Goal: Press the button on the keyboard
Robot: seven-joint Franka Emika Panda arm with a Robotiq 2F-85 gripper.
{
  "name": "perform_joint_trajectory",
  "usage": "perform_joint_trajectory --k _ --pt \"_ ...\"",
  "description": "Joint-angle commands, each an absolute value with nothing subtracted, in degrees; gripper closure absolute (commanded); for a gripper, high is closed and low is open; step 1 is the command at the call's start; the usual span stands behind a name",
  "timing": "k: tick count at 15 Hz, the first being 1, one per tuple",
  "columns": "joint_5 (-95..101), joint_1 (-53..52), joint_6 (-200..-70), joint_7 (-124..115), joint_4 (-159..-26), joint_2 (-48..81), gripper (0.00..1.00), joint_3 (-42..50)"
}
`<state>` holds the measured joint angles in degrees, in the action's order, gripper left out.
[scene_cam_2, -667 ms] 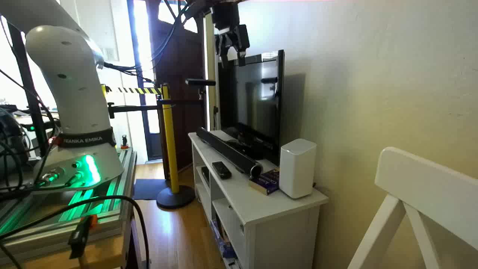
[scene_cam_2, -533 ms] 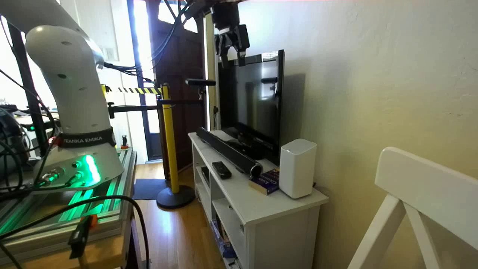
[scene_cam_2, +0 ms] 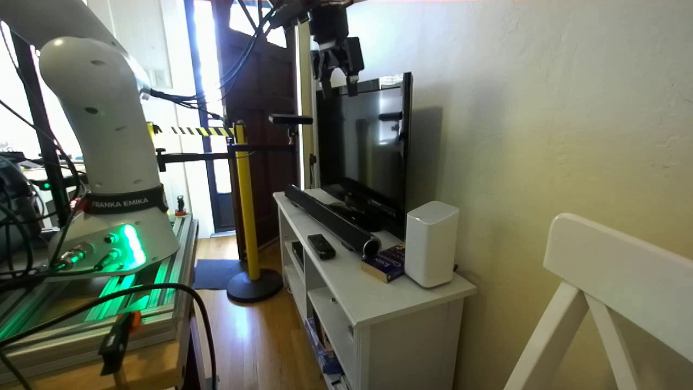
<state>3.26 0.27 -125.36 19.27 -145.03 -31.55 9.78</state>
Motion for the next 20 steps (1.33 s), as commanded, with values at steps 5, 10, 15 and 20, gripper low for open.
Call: perform_joint_trajectory --k 5,10,15,20 --pt "-11.3 -11.4 -128.5 37.9 -129.6 -9.7 0.00 10.0" --pt "-16.0 -9.2 -128.5 43.9 -127.4 -6.6 0.00 4.9" --pt "-17.4 -8.3 -130.5 43.7 -127.1 -4.9 0.00 3.1" --pt "-18.8 -9.1 -133.5 29.6 -133.5 -7.6 0.00 -1.8"
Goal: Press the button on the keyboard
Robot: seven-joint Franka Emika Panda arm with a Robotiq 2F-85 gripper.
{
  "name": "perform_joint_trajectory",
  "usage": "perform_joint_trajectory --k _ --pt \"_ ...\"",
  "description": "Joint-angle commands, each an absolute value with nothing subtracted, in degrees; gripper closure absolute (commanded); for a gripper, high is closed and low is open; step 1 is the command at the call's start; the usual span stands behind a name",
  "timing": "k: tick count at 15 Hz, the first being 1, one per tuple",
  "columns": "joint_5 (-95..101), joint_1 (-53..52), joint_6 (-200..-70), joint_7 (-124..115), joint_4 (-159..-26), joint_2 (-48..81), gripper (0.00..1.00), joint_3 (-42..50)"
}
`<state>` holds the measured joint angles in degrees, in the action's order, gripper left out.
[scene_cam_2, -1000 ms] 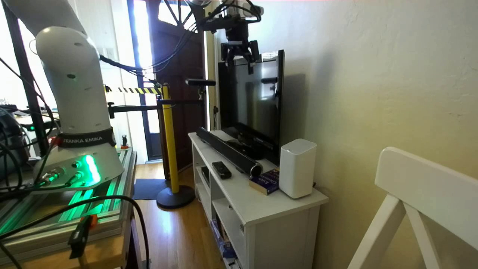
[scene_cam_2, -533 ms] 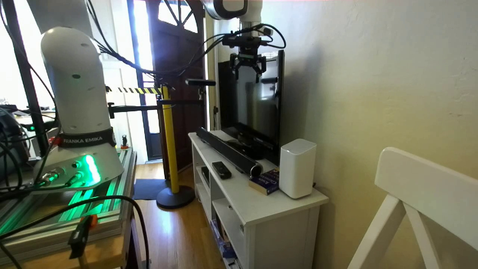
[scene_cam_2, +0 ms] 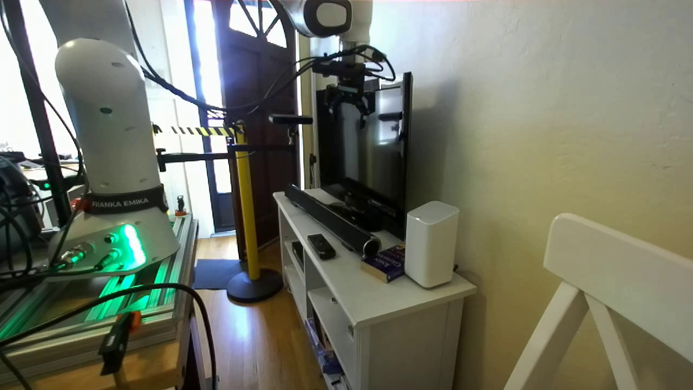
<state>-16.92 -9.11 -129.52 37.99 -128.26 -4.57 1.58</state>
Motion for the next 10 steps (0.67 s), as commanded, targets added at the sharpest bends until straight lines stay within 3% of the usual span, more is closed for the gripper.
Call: perform_joint_trajectory --k 1,5,10 --pt "-19.0 -9.5 -135.2 24.7 -134.9 -8.0 0.00 -3.1" --pt "-15.4 -9.7 -145.9 8.9 -139.2 -6.0 0.00 -7.0" --pt "-8.0 -8.8 -168.3 -2.1 -141.0 3.0 0.00 -8.1"
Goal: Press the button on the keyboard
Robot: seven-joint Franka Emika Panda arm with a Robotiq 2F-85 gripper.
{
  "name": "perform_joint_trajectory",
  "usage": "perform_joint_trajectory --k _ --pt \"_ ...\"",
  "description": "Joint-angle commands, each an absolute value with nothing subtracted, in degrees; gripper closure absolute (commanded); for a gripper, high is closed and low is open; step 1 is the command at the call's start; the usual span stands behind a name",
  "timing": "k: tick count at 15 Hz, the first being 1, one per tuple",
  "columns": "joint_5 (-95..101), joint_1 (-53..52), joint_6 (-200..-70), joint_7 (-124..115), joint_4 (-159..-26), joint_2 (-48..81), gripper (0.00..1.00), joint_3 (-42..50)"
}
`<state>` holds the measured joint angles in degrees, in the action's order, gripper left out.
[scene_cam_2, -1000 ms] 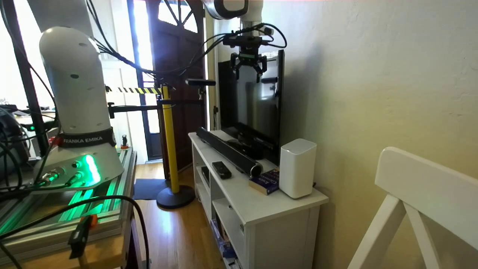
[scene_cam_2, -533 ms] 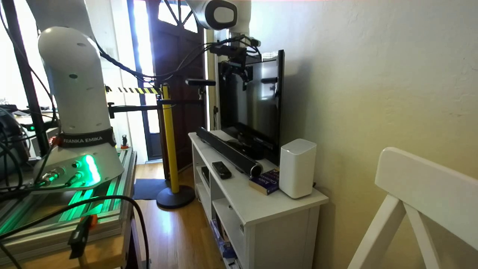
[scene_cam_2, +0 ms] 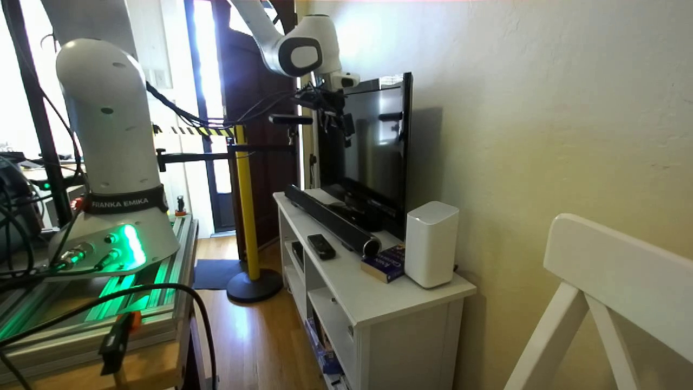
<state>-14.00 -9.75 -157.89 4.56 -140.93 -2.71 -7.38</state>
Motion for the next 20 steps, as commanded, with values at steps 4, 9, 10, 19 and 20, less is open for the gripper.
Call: perform_joint_trajectory --k 4,9,10,19,20 --pt "-11.2 -9.2 -163.3 1.7 -141.4 0.4 0.00 -7.8" --pt "-13.2 -9.9 -163.2 3.5 -137.9 3.5 0.00 -8.6" --pt "-13.4 -10.4 -164.7 3.2 -136.2 5.5 0.00 -9.2" --pt "-12.3 -12.0 -177.1 -3.5 -129.4 19.8 0.00 -14.1" --pt "-12.8 -12.1 -178.7 -4.6 -129.2 21.2 0.00 -15.0"
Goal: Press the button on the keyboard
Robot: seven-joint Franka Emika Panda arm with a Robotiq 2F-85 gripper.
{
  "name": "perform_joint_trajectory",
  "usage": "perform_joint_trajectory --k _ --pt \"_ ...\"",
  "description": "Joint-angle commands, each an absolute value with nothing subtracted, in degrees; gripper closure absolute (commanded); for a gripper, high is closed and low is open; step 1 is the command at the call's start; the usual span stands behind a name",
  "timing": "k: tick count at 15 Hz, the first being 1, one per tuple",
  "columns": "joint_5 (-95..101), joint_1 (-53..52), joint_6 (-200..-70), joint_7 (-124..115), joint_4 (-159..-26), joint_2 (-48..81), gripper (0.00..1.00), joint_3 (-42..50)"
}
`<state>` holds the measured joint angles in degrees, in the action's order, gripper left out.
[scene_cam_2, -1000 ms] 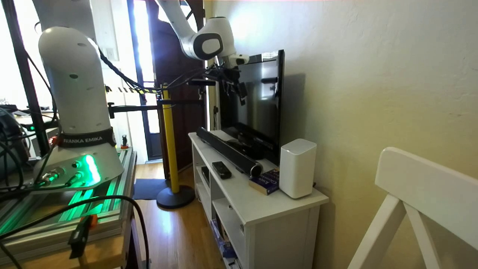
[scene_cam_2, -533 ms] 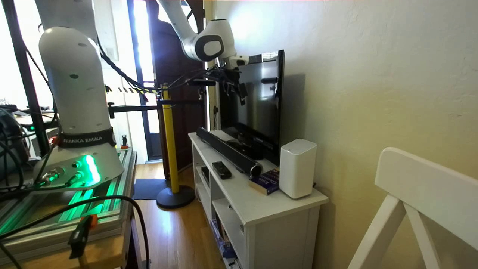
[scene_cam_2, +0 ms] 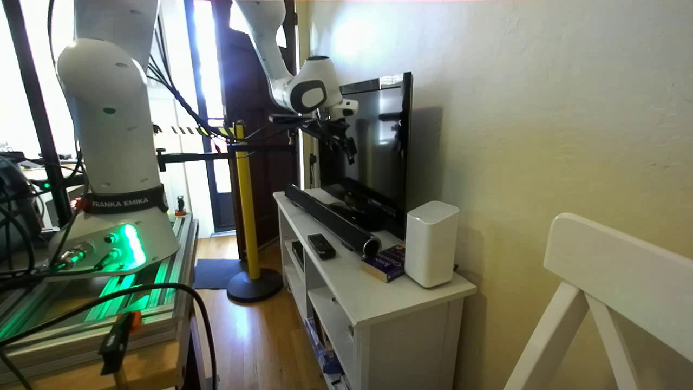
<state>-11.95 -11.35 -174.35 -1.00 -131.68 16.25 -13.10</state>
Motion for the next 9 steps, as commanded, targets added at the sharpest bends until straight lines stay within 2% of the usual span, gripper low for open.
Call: perform_joint_trajectory --k 1,3,5,6,7,9 --pt "-13.1 -12.3 -180.2 -5.7 -129.1 22.6 0.00 -15.8" --pt "-13.1 -12.2 -182.7 -7.4 -128.5 25.5 0.00 -17.8" --pt "-12.6 -14.7 -180.8 -10.5 -128.8 28.1 0.00 -15.9" --pt "-13.2 -12.2 -180.7 -9.9 -128.4 30.3 0.00 -19.4" --pt "-11.5 -13.1 -180.2 -9.4 -130.4 26.0 0.00 -17.2" --pt "-11.6 -12.9 -180.3 -9.8 -130.0 28.8 0.00 -18.2"
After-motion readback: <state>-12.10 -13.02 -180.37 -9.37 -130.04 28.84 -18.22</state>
